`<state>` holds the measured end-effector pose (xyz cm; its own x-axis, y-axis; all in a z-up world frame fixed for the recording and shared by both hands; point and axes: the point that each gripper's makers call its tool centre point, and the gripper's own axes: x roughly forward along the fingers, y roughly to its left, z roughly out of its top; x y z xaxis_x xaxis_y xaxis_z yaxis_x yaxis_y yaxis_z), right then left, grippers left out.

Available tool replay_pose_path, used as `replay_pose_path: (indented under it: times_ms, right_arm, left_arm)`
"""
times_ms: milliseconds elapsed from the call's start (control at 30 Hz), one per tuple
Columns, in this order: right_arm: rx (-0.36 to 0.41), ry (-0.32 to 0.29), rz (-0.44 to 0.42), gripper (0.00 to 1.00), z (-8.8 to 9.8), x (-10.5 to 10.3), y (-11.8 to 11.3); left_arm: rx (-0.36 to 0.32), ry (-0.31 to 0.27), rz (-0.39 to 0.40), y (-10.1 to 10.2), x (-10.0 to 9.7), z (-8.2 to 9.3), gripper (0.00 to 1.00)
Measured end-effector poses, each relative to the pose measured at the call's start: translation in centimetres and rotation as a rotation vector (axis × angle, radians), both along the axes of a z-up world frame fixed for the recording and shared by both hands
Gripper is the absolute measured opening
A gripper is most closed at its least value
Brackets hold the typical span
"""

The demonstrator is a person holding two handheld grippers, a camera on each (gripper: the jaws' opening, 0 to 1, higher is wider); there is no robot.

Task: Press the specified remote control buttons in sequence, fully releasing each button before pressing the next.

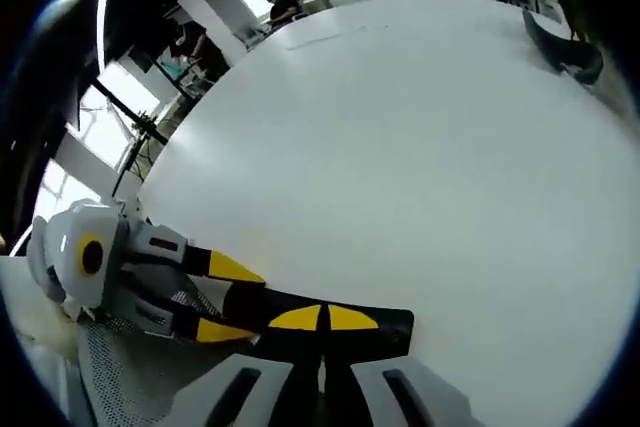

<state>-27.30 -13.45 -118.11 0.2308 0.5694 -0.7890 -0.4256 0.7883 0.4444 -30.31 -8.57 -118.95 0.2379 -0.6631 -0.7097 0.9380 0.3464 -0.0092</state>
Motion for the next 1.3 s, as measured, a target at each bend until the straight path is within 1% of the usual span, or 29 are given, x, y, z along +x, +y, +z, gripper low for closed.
replay_pose_path:
  times_ms: [100, 200, 333, 467, 533, 700, 800, 867, 967, 1167, 1233, 1300]
  right_arm:
    - [-0.018, -0.009, 0.005, 0.00, 0.0, 0.0, 0.0]
    - [-0.026, -0.004, -0.015, 0.00, 0.0, 0.0, -0.3]
    - [-0.004, 0.034, -0.049, 0.00, -0.1, 0.1, -0.8]
    - [-0.029, 0.012, -0.019, 0.00, -0.2, 0.0, -0.5]
    - [-0.033, 0.015, -0.023, 0.00, -0.2, 0.0, -0.6]
    - [-0.069, -0.002, 0.007, 0.00, -0.3, 0.1, -0.5]
    - [-0.055, 0.011, -0.012, 0.00, -0.3, 0.1, -0.7]
    - [-0.030, -0.003, -0.010, 0.00, -0.2, 0.0, -0.8]
    - [-0.034, 0.009, -0.015, 0.00, -0.1, 0.0, -0.6]
    - [-0.056, 0.002, 0.012, 0.00, 0.4, -0.4, -0.6]
    - [-0.024, -0.005, 0.016, 0.00, 1.0, -0.5, -0.3]
    - [-0.009, 0.005, 0.017, 0.00, 1.0, -0.7, 0.0]
  left_arm:
    - [-0.001, -0.001, -0.002, -0.1, -0.1, -0.1, 0.24]
    - [0.001, -0.001, -0.003, -0.1, 0.0, -0.1, 0.24]
    - [-0.005, 0.001, -0.002, -0.2, 0.0, -0.1, 0.24]
    - [-0.019, -0.006, -0.004, -0.2, 0.0, -0.1, 0.24]
    - [-0.022, -0.008, 0.001, -0.4, 0.1, -0.1, 0.25]
    - [-0.026, -0.007, 0.020, -0.7, 0.3, -0.1, 0.25]
    - [-0.028, -0.009, 0.019, -0.6, 0.2, -0.1, 0.25]
    - [-0.029, -0.010, 0.017, -0.6, 0.3, -0.1, 0.24]
    - [-0.029, -0.011, 0.014, -0.6, 0.2, -0.1, 0.24]
    - [-0.028, -0.014, 0.010, -0.6, 0.1, -0.1, 0.24]
    - [-0.028, -0.015, 0.011, -0.6, 0.1, -0.1, 0.25]
    - [-0.028, -0.015, 0.011, -0.5, 0.1, -0.1, 0.25]
